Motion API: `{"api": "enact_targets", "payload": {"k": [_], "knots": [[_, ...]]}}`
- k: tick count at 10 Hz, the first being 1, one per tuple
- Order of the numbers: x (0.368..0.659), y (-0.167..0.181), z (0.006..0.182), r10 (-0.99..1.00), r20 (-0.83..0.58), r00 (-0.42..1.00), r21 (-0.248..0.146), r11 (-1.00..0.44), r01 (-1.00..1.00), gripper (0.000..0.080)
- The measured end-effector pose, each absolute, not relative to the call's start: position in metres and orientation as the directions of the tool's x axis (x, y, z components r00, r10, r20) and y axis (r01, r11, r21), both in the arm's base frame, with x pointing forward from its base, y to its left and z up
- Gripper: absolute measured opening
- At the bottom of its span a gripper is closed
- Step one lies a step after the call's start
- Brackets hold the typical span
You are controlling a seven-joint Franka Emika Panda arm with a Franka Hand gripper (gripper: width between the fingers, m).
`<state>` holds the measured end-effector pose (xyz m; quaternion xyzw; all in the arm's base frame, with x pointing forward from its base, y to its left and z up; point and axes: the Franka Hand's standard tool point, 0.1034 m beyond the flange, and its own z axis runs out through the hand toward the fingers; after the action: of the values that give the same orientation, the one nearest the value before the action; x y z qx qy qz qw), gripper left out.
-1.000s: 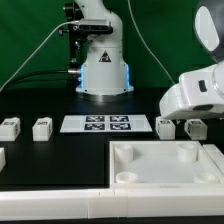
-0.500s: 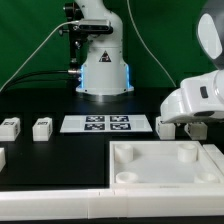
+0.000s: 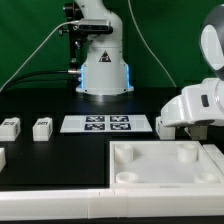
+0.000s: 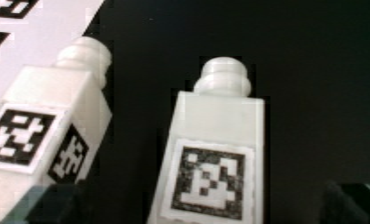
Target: Assemble one leg
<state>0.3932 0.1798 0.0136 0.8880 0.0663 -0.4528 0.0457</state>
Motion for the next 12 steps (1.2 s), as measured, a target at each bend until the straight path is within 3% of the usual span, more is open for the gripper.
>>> {"api": "enact_targets", "payload": {"k": [4,5,6,7,8,12], "knots": [[0.3918,0.1762,0.0078,0.077,-0.809,0.582,0.018,-0.988,0.156,0.0649],[0.3927,0.1753,0.0065,0.076,-0.806,0.587,0.018,-0.988,0.152,0.0563],[0.3927,0.1751,0.0060,0.076,-0.805,0.588,0.018,-0.988,0.152,0.0427],[0.3925,0.1753,0.0058,0.076,-0.805,0.588,0.018,-0.988,0.152,0.0427],[0.3925,0.1754,0.0059,0.076,-0.805,0.588,0.018,-0.988,0.152,0.0294],[0.3927,0.1755,0.0060,0.076,-0.805,0.588,0.018,-0.988,0.152,0.0294]]}}
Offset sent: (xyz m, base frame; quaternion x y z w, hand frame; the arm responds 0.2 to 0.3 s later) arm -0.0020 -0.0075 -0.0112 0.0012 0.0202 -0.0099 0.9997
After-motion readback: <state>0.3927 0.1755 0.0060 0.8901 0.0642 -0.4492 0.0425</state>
